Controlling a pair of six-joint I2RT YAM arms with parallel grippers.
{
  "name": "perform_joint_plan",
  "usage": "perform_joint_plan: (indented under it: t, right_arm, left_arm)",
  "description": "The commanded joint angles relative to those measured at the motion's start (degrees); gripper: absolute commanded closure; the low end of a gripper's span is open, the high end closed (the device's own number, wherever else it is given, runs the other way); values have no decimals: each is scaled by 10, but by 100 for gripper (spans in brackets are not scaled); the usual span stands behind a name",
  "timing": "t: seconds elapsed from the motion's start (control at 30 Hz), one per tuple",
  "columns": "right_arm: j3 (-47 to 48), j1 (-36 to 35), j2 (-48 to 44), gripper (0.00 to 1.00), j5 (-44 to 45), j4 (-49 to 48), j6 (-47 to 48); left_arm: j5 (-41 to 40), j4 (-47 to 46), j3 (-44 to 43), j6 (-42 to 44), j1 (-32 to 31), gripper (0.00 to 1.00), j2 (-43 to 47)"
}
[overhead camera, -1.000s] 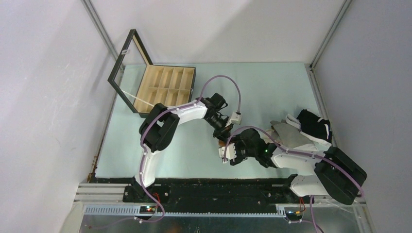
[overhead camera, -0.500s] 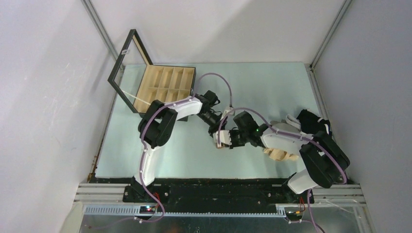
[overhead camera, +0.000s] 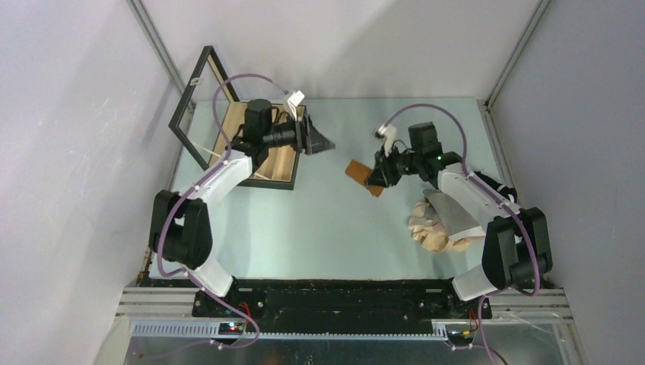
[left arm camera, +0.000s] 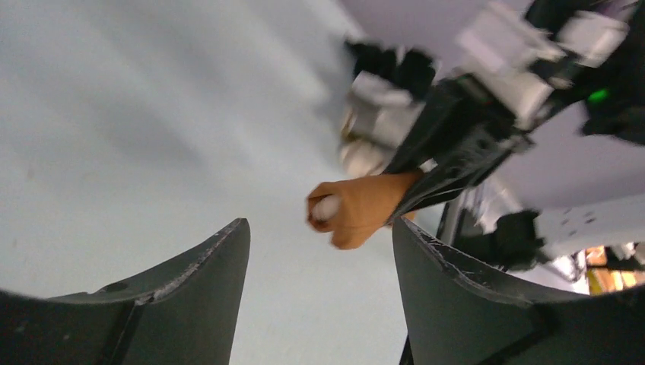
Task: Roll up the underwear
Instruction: Pick up the underwear from the center of the board, then place the underwear in the storage box.
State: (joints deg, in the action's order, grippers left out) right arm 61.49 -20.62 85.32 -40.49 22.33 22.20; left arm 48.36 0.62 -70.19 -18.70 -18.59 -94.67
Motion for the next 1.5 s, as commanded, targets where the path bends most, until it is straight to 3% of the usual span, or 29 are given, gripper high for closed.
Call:
perform_joint_plan:
  t: [0.0, 0.1, 0.23, 0.47, 0.63, 0.87, 1.47]
  right_arm:
    - [45, 48, -19, 100, -105, -133, -307]
    - [46, 60, -20, 100, -91, -226, -419]
    - [57, 60, -18, 100, -66, -270, -480]
    - [74, 59, -13, 100, -22, -289, -529]
    - [83, 57, 3, 100, -2, -296, -544]
    - [112, 41, 26, 100, -13, -318, -552]
    - [123, 21, 47, 100, -29, -311, -548]
  left_arm:
    - [-26, -177, -14, -197, -14, 25, 18]
    - [-8, -225, -18, -240, -16, 21, 0]
    - [39, -215, -58, -256, -21, 12, -33]
    - [58, -160, -94, -246, -30, 8, -70]
    - [93, -199, -103, -260, -46, 7, -84]
    - [92, -166, -126, -241, -56, 7, -102]
    - [118, -329, -119, -350, -28, 34, -109]
